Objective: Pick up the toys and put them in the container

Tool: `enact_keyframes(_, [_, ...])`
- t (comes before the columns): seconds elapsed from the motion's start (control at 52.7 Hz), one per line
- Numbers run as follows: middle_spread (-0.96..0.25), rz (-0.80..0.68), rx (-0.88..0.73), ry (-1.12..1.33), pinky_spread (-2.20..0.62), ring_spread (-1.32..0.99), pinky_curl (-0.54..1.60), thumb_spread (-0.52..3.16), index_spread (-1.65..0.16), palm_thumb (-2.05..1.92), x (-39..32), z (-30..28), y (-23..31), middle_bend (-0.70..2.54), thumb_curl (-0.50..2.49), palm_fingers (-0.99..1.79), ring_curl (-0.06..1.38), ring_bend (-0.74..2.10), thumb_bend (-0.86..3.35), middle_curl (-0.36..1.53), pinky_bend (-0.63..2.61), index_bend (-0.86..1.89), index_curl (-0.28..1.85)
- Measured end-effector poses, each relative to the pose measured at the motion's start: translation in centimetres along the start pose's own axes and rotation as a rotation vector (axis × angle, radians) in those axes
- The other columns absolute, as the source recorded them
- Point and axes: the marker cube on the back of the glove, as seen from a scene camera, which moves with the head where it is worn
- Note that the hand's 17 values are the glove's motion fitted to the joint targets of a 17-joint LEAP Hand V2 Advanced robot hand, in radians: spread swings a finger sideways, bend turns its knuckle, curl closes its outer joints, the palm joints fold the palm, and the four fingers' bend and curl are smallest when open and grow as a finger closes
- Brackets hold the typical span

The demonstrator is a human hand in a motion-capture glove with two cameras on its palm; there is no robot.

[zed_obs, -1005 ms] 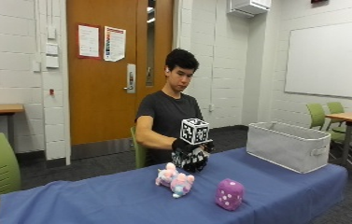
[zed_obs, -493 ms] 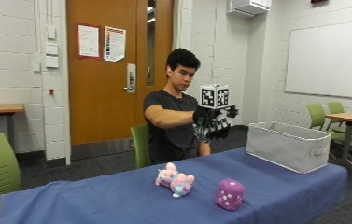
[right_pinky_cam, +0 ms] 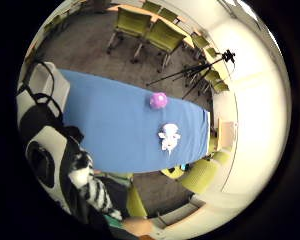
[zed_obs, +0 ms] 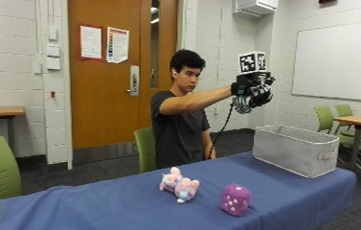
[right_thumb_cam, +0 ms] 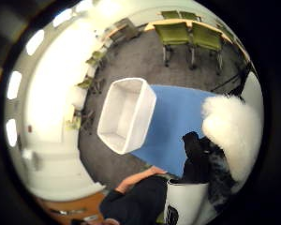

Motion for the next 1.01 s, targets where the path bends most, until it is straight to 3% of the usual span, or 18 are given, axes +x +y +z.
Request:
enact_keyframes(0.152, [-0.33,-0.15,0.045,0.024,-0.46,-0.44,0.38,0.52,-0.2,0.54,-9.4,-2.0,-1.5,0.87,1.12,1.18,0.52,1.0,0.11,0.69,0.82,0.6,0.88])
enact_keyframes(0.247, [-0.33,-0.4,0.045,-0.109,-0.46,-0.44,0.38,0.51,-0.19,0.53,-17.8,-2.9,-1.9,0.87,1.15,1.18,0.52,1.0,0.11,0.69,0.83,0.61,0.88])
enact_keyframes(0.417, [-0.33,-0.355,0.061,0.025,-0.46,-0.44,0.38,0.5,-0.18,0.53,-24.6,-1.0,-5.0,0.87,1.2,1.18,0.52,1.01,0.11,0.7,0.82,0.62,0.88])
enact_keyframes(0.55, [-0.33,-0.363,0.015,-0.204,-0.47,-0.44,0.38,0.49,-0.18,0.52,-22.5,0.2,-8.1,0.86,1.24,1.17,0.52,1.01,0.1,0.7,0.83,0.62,0.87])
enact_keyframes(0.74, [-0.33,-0.51,-0.003,-0.133,-0.46,-0.43,0.38,0.49,-0.17,0.52,-25.1,2.9,-8.3,0.86,1.29,1.17,0.52,1.01,0.09,0.71,0.83,0.63,0.87])
enact_keyframes(0.834, [-0.33,-0.374,-0.076,-0.069,-0.46,-0.43,0.37,0.49,-0.17,0.51,-24.7,4.5,-8.6,0.85,1.31,1.15,0.52,1.01,0.09,0.71,0.82,0.63,0.87])
enact_keyframes(0.891, [-0.33,-0.298,-0.11,-0.028,-0.45,-0.44,0.38,0.54,-0.19,0.46,-24.2,5.3,-8.9,0.8,1.31,1.04,0.51,0.99,0.05,0.7,0.83,0.59,0.87])
enact_keyframes(0.929, [-0.31,-0.304,-0.112,-0.034,-0.4,-0.42,0.43,0.69,-0.22,0.34,-24.1,5.4,-8.8,0.63,1.26,0.59,0.51,0.98,0.0,0.65,0.97,0.34,0.84])
enact_keyframes(0.967, [-0.26,-0.348,-0.106,-0.047,-0.35,-0.36,0.5,0.81,-0.23,0.15,-23.8,5.4,-8.6,0.41,1.14,0.1,0.53,0.88,-0.12,0.61,1.1,0.29,0.87])
enact_keyframes(1.005, [-0.23,-0.362,-0.1,-0.065,-0.31,-0.31,0.51,0.86,-0.25,0.03,-23.5,5.3,-8.5,0.38,1.06,0.02,0.53,0.82,-0.13,0.6,1.15,0.25,0.85])
